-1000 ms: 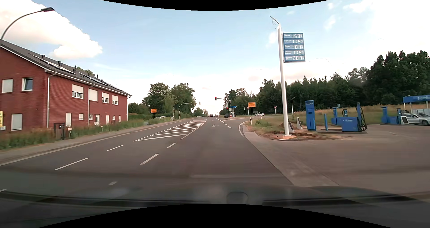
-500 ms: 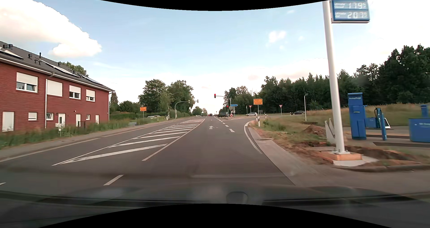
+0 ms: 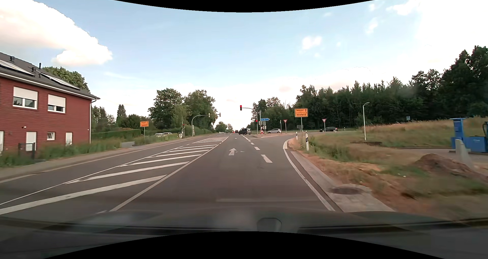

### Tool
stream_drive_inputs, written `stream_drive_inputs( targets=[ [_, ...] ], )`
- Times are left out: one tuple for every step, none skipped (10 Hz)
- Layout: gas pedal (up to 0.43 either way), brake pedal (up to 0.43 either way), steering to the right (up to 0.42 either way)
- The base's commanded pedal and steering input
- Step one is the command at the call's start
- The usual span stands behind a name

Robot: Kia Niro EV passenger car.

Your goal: Follow the waypoints while adhering to traffic rules and regulations

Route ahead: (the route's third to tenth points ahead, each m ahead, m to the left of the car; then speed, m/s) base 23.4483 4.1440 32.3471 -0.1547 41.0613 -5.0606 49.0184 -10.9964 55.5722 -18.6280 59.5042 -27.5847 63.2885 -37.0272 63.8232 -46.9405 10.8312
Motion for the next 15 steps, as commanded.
stream_drive_inputs(
  targets=[
    [0.11,0.0,0.015],
    [0.11,0.0,0.018],
    [0.11,0.0,0.02],
    [0.11,0.0,0.021],
    [0.11,0.0,0.021],
    [0.11,0.0,0.021],
    [0.11,0.0,0.021],
    [0.11,0.0,0.022],
    [0.11,0.0,0.024],
    [0.11,0.0,0.025],
    [0.11,0.0,0.027],
    [0.11,0.0,0.028],
    [0.11,0.0,0.028],
    [0.11,0.0,0.03],
    [0.11,0.0,0.031]
  ],
)
